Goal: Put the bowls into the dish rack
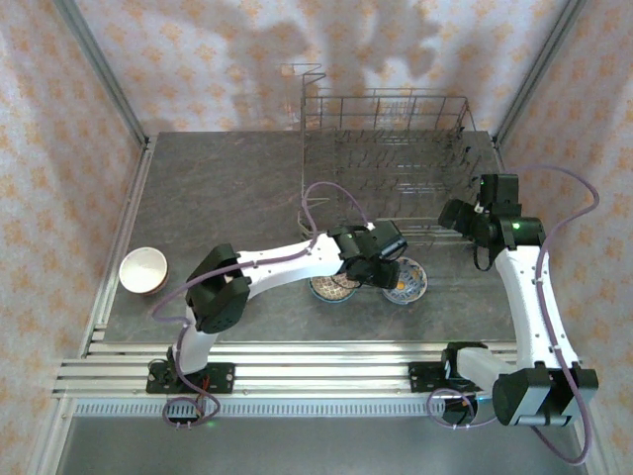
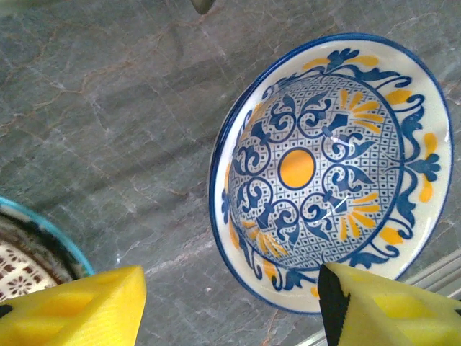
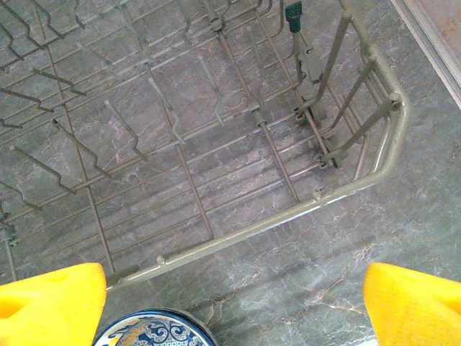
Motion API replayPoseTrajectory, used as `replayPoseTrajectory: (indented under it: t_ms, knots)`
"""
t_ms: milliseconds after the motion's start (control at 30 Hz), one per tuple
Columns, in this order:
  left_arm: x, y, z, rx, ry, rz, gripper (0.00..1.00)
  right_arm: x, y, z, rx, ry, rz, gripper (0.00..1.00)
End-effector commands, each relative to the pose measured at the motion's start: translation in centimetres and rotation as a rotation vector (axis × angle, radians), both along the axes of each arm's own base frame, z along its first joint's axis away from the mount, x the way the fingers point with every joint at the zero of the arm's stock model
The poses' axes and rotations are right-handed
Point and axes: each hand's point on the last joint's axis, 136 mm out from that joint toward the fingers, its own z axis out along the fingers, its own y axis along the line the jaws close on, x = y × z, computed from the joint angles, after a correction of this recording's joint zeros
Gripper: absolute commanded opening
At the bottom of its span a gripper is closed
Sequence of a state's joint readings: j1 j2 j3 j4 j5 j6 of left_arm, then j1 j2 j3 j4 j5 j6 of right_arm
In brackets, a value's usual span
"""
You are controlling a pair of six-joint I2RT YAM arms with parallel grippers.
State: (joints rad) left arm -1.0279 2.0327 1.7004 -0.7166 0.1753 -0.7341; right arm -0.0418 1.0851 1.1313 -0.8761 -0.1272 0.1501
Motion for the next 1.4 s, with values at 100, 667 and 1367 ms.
replayPoseTrajectory:
  t_ms: [100, 667, 1367]
  knots:
    - [0.2, -0.1, -0.7, 0.032, 0.027, 0.002, 0.64, -0.4, -0.3, 0.3, -0.016, -0.001, -0.014, 0.92]
    - [0.8, -0.5, -2.4, 0.036, 0.065, 0.026, 0.48, -0.9, -0.1, -0.2, -0.015, -0.006, -0.004, 0.92]
    - [1.1, 0.0, -1.2, 0.031, 0.033, 0.036, 0.16, -0.8, 0.1, -0.4, -0.013, -0.014, 0.009, 0.92]
